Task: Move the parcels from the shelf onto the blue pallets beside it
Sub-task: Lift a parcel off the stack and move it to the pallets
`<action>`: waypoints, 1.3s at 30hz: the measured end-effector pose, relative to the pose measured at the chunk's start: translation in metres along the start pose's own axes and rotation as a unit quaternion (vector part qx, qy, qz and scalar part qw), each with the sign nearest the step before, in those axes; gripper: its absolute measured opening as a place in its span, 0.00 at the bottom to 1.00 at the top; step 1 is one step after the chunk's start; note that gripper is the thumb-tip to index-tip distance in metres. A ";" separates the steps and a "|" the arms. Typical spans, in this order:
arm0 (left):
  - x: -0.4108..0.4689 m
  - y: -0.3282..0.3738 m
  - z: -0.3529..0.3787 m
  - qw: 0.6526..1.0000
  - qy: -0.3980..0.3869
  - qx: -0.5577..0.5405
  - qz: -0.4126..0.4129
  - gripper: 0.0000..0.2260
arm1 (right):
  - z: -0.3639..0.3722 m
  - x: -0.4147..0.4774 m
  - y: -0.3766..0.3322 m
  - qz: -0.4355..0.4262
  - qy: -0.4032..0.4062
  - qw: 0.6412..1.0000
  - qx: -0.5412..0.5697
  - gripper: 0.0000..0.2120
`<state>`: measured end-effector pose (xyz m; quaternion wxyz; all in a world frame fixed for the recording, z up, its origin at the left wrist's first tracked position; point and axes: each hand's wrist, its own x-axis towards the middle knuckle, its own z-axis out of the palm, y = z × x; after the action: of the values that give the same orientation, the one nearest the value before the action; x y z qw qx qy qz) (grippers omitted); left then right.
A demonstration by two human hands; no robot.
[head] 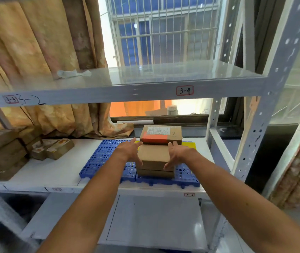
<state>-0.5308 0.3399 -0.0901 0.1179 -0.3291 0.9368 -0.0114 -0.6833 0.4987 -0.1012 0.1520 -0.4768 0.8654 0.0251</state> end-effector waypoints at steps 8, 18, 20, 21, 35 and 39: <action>-0.048 -0.007 -0.001 1.000 0.007 0.019 0.012 0.50 | -0.013 -0.047 -0.009 0.044 0.006 0.999 -0.013 0.35; -0.152 -0.052 0.020 0.999 0.032 0.002 0.026 0.48 | 0.006 -0.141 -0.062 0.068 0.008 0.997 -0.029 0.24; -0.176 -0.066 0.026 0.999 0.037 -0.011 0.021 0.48 | 0.012 -0.159 -0.079 0.067 0.014 0.997 -0.041 0.23; -0.188 -0.073 0.030 0.999 0.039 -0.018 0.019 0.48 | 0.014 -0.167 -0.088 0.064 0.019 0.997 -0.049 0.23; -0.356 -0.244 0.072 0.987 0.069 -0.065 -0.127 0.49 | 0.019 -0.202 -0.299 -0.135 0.085 0.978 -0.137 0.21; -0.389 -0.296 0.082 0.977 0.069 -0.076 -0.185 0.48 | 0.020 -0.192 -0.368 -0.192 0.091 0.968 -0.136 0.27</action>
<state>-0.0362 0.3541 -0.0578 0.0238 -0.5035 0.8635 0.0157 -0.2765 0.4593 -0.0275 0.0085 -0.6507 0.7561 0.0697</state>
